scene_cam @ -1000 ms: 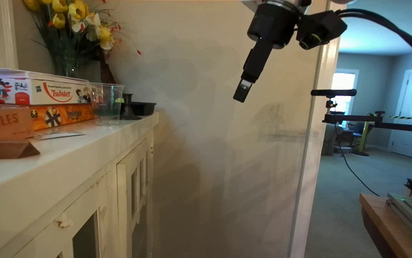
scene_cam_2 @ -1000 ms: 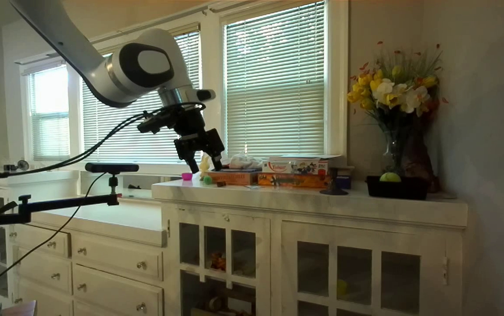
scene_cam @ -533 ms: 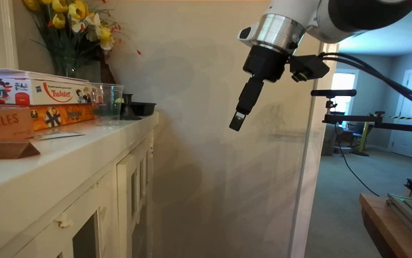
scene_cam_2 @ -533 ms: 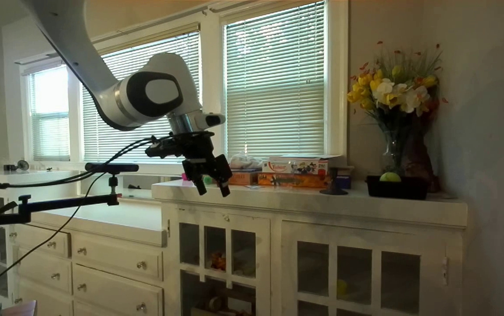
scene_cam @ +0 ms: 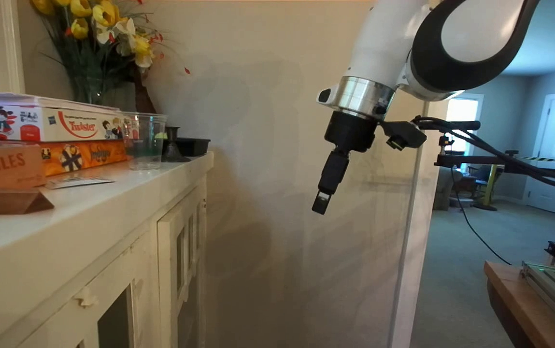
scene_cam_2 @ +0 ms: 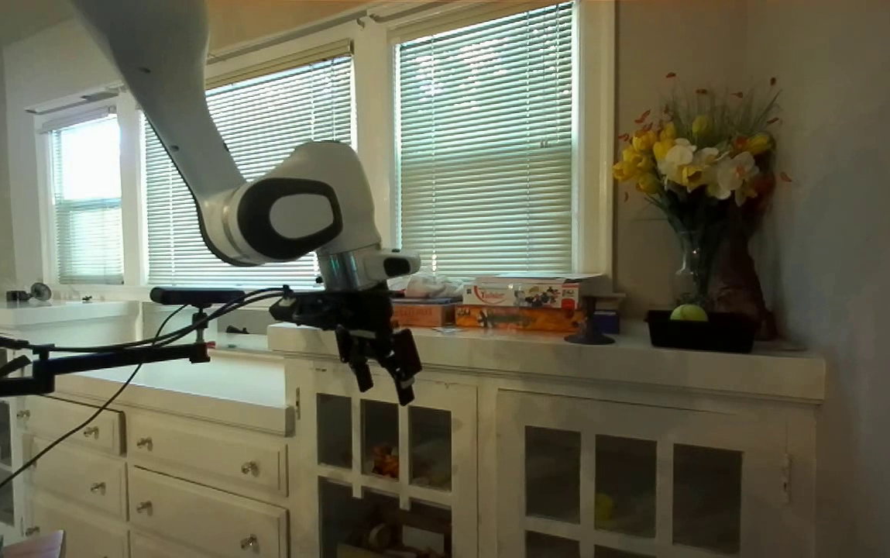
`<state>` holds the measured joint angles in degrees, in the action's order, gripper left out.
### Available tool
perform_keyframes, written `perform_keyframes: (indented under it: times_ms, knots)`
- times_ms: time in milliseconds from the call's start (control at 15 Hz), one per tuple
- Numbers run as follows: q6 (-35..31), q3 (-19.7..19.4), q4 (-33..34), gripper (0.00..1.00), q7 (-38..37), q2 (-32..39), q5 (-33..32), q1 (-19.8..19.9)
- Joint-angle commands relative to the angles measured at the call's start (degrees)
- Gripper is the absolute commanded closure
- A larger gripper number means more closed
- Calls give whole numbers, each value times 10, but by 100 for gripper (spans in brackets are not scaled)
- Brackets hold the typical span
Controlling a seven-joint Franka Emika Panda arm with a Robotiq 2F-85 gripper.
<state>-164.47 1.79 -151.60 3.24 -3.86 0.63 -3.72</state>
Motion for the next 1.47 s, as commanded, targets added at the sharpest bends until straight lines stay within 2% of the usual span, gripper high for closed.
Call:
perform_keyframes:
  times_ms: [0, 333, 400, 667, 867, 1000, 1200, 1400]
  knots:
    - [-1, 2, 1, 0, 22, 6, 20, -2]
    - [-3, 3, 4, 0, 34, 10, 31, -6]
    - [-9, 3, 6, 0, 19, 19, 14, -2]
    - [-88, -4, 7, 0, -1, 68, -36, 11]
    - [-148, -37, 12, 0, -39, 108, -107, 9]
    - [-181, -67, 20, 0, -47, 137, -127, -5]
    - [-232, -116, 37, 0, -32, 186, -122, -44]
    - [-267, -141, 63, 0, -22, 239, -98, -86]
